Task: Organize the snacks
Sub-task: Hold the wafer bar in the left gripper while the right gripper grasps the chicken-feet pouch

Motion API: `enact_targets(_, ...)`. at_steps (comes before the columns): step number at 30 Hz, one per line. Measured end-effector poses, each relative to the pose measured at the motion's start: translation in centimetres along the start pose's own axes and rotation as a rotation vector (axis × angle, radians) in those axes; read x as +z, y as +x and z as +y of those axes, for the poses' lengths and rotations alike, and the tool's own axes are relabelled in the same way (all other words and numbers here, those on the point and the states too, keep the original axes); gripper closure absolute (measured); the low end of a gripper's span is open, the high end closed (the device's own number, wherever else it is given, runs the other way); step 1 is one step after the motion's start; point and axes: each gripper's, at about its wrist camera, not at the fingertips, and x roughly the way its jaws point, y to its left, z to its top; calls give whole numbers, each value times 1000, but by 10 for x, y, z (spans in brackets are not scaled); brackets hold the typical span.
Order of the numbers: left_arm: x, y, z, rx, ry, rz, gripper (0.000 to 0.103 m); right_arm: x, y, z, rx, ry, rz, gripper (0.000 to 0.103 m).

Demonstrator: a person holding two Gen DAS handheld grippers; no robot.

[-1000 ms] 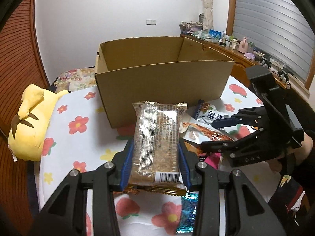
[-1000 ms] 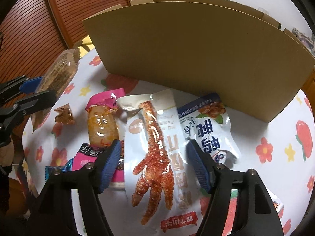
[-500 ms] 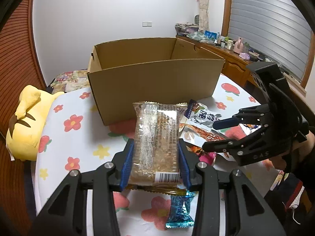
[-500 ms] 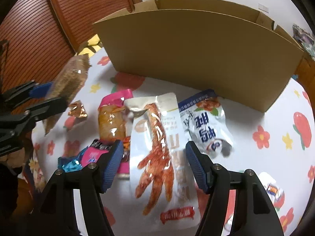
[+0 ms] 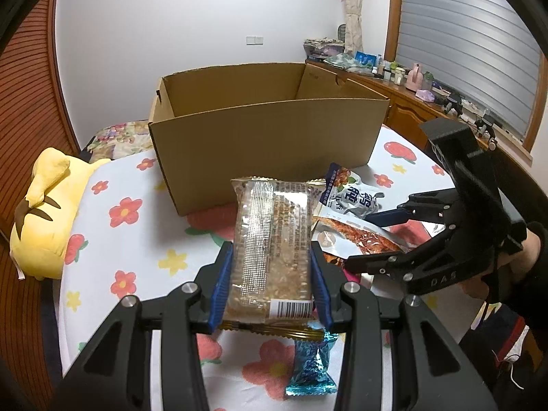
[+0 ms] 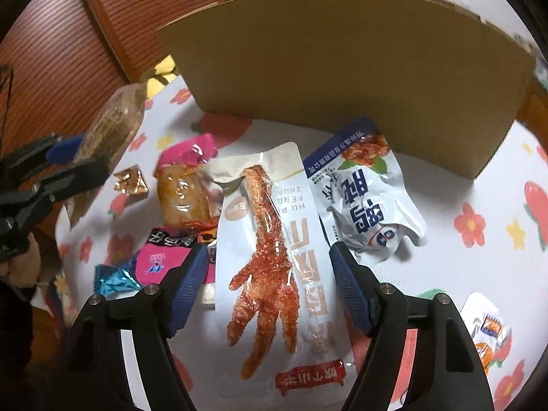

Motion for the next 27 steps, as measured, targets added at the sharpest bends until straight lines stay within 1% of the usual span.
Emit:
enact_targets(3,0,0,0,-1,-1,0,63,-1,0,1,-6,0,-9,28)
enact_targets(4,-1,0,0,-2,0,1,63,-1,0,2,-9,-7,-11,29)
enact_targets(6,-1,1,0,0,1,2,63,-2,-1,1,-8,-9,-15,35)
enact_targets(11,-3,-1,0,3,-5,-3,63,-2,-4,0,-4,-12,-14,40)
enact_targets(13,-3,-2,0,2,-5,-4,63,-1,-8,1,9,-8,-21,49)
enact_targets(15,-3,-2,0,2,-3,-4,63,0,-11,1,26,2,-23,52)
enact_targets(17,-3,-2,-1,3,-2,-3,63,0,-11,2,19,-6,-17,52)
enact_targets(20,-3,-2,-1,1,-2,-5,63,1,-12,-4,31,17,-20,52)
enact_targets(27,-2,-2,-1,2,-1,-2,62,-2,-14,1,-25,-18,-13,49)
